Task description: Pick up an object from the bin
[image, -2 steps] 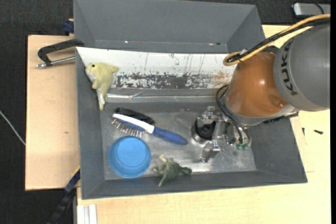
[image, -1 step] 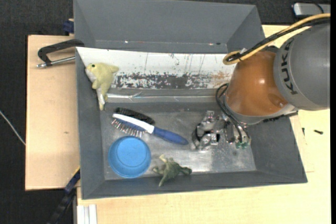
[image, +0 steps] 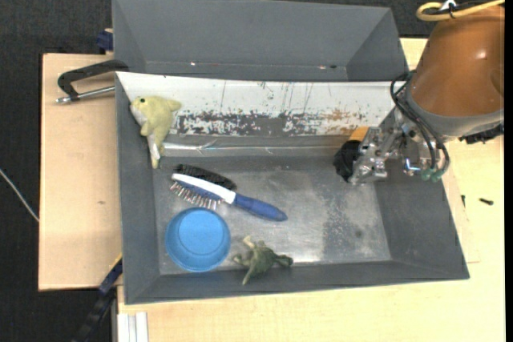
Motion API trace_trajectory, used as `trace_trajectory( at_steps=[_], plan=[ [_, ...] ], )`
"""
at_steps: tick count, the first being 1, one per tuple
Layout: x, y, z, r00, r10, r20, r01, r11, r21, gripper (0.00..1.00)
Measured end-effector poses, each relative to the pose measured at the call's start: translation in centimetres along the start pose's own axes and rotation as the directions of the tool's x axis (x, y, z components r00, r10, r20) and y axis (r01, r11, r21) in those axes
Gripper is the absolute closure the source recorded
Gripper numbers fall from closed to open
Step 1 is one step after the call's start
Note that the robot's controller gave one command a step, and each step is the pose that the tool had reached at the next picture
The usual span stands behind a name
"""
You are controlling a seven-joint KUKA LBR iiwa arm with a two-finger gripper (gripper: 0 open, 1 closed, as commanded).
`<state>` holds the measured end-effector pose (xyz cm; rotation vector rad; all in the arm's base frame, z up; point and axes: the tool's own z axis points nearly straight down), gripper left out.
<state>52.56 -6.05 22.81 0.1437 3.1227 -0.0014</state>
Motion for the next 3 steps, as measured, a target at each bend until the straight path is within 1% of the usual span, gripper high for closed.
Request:
trace_trajectory(
  at_steps=[1, 2, 3],
  plan=[
    [1.2, -0.9, 4.4, 0.993, -0.12, -0.019, 0.12, 0.993, -0.003, 1.0],
    [3.0, -3.1, 5.5, 0.911, -0.413, -0.016, 0.413, 0.911, -0.007, 1.0],
    [2.3, -3.0, -2.1, 0.901, -0.433, -0.001, 0.433, 0.901, 0.0, 1.0]
  ],
)
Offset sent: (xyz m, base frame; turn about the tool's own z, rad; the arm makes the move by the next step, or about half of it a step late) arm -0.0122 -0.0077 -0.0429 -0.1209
